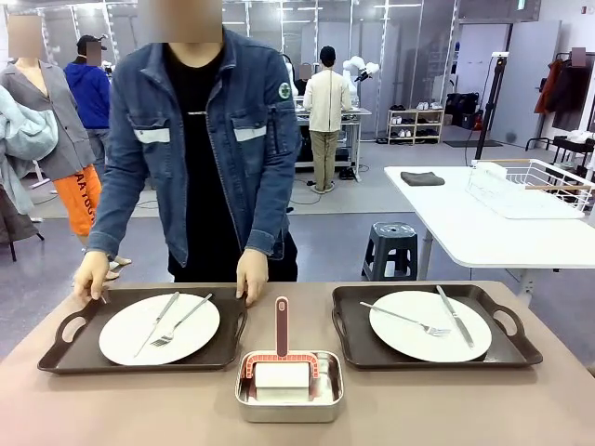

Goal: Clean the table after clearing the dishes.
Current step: When the left (or right) Handle tray is removed, use the left hand (or right hand) to clean the left (or right) side of the table with the Lint Roller.

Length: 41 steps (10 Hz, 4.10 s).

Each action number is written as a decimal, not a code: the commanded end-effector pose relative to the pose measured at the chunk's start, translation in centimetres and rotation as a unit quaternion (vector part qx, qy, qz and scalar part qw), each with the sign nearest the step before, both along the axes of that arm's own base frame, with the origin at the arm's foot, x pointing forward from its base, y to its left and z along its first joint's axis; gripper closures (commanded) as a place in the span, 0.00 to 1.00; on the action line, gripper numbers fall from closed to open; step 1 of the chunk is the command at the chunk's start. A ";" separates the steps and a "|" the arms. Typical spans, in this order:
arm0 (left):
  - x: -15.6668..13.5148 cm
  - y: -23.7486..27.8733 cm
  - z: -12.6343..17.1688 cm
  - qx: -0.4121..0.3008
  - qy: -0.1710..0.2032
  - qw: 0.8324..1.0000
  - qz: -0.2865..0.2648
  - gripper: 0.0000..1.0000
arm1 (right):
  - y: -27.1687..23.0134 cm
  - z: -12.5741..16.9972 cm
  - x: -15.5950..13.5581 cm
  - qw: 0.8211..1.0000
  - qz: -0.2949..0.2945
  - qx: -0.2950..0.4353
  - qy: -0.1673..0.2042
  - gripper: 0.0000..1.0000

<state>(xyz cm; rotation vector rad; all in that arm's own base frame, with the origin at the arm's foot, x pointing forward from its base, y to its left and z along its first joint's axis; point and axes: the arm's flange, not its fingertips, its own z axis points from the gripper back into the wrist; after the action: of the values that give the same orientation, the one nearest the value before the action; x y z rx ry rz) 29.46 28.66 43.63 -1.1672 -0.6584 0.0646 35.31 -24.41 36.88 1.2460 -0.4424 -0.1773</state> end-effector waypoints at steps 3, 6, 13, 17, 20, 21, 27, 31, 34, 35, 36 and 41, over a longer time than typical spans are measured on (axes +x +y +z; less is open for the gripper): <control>-0.2 0.2 0.1 0.000 -0.004 1.000 0.002 0.00 | -0.1 0.3 -0.1 1.000 0.000 0.006 0.000 0.00; -0.2 0.2 0.1 0.000 -0.004 1.000 0.002 0.00 | -0.1 0.3 -0.1 1.000 0.000 0.006 0.000 0.00; -0.5 -2.2 2.7 0.076 -0.035 0.996 -0.036 0.00 | -0.1 0.3 -0.1 1.000 0.000 0.006 0.000 0.00; 6.7 -13.2 13.0 0.301 -0.097 0.940 -0.124 0.00 | -0.1 0.3 -0.1 1.000 0.000 0.006 0.000 0.00; 11.1 -25.5 15.2 0.426 -0.131 0.862 -0.240 0.00 | -0.1 0.3 -0.1 1.000 0.000 0.006 0.000 0.00; 12.2 -29.2 14.5 0.451 -0.125 0.842 -0.269 0.00 | -0.1 0.3 -0.1 1.000 0.000 0.006 0.000 0.00; 13.5 -37.1 11.2 0.462 -0.122 0.816 -0.326 0.00 | -0.1 0.3 -0.1 1.000 0.000 0.006 0.000 0.00; 13.8 -39.5 10.9 0.485 -0.150 0.774 -0.378 0.00 | -0.1 0.3 -0.1 1.000 0.000 0.006 0.000 0.00; 16.9 -48.6 11.6 0.497 -0.185 0.683 -0.502 0.00 | -0.1 0.3 -0.1 1.000 0.000 0.006 0.000 0.00; 17.6 -51.2 11.6 0.496 -0.177 0.668 -0.526 0.00 | -0.1 0.3 -0.1 1.000 0.000 0.006 0.000 0.00; 18.4 -53.7 11.2 0.517 -0.167 0.643 -0.539 0.00 | -0.1 0.3 -0.1 1.000 0.000 0.006 0.000 0.00; 23.6 -62.3 7.3 0.519 -0.108 0.605 -0.594 0.00 | -0.1 0.3 -0.1 1.000 0.000 0.006 0.000 0.00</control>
<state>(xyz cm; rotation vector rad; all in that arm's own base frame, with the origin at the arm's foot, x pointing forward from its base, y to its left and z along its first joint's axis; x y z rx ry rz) 51.95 -32.87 50.05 -0.2267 0.0281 -1.4775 35.34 -24.50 36.79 1.2472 -0.4403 -0.1791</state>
